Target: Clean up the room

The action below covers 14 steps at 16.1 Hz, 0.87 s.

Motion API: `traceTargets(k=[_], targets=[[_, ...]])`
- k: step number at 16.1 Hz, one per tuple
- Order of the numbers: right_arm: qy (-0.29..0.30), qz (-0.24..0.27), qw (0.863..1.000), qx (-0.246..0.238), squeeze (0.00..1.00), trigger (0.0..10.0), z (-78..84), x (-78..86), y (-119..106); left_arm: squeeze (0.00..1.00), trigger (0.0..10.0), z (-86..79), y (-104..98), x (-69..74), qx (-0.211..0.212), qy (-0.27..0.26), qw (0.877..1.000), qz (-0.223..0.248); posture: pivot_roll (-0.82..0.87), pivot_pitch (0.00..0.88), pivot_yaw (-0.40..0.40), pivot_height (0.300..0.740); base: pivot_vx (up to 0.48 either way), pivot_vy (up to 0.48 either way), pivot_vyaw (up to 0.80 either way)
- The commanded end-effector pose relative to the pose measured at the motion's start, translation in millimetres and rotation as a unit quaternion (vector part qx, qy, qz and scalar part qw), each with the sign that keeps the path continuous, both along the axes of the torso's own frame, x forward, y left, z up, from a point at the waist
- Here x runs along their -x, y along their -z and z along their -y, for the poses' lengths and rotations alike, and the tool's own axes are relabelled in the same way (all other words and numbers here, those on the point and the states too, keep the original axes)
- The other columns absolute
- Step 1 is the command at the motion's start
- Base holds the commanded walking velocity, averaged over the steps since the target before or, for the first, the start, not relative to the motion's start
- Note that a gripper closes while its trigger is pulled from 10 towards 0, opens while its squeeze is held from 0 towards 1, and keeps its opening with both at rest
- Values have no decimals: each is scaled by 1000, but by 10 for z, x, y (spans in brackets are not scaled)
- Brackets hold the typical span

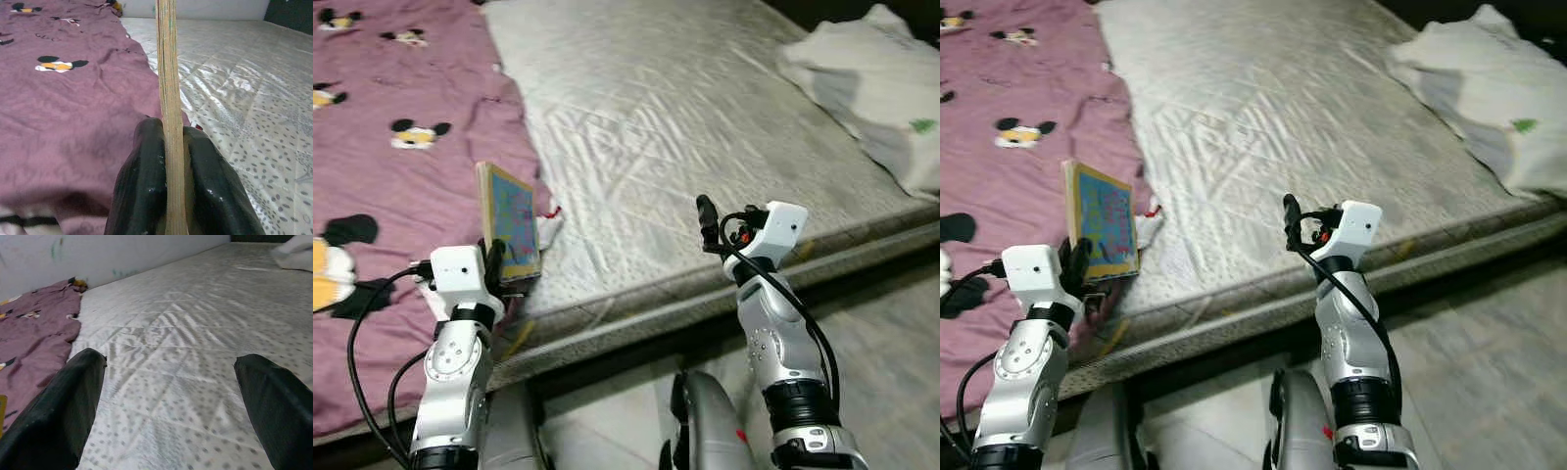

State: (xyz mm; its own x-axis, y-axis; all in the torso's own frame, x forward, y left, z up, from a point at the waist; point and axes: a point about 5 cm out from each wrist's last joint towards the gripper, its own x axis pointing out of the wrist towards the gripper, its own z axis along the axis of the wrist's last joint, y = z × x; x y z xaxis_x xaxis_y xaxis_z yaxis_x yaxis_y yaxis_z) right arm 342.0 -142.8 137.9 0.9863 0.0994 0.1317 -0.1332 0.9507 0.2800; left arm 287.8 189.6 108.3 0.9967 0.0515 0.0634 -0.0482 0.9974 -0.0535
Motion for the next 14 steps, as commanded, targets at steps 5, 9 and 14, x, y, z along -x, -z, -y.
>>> traceTargets(k=[5, 9, 14], targets=[[8, 1, 1000, 6, 0, 10000, 21, -5, 13, 0, 10000, -44, -39, -35, -7, 2, 1000, 1, -2, 58, -5, 713, 0, 0, 0], [18, -7, 999, 42, 0, 10000, 39, -8, 55, 0, 10000, -16, -37, -43, -12, 2, 1000, 1, -7, 59, -6, 738, 0, 0, 0], [12, 12, 998, 55, 0, 10000, 76, 13, 36, 0, 10000, 9, -35, -51, -11, 6, 1000, 0, -10, 59, -9, 740, 0, 0, 0]])
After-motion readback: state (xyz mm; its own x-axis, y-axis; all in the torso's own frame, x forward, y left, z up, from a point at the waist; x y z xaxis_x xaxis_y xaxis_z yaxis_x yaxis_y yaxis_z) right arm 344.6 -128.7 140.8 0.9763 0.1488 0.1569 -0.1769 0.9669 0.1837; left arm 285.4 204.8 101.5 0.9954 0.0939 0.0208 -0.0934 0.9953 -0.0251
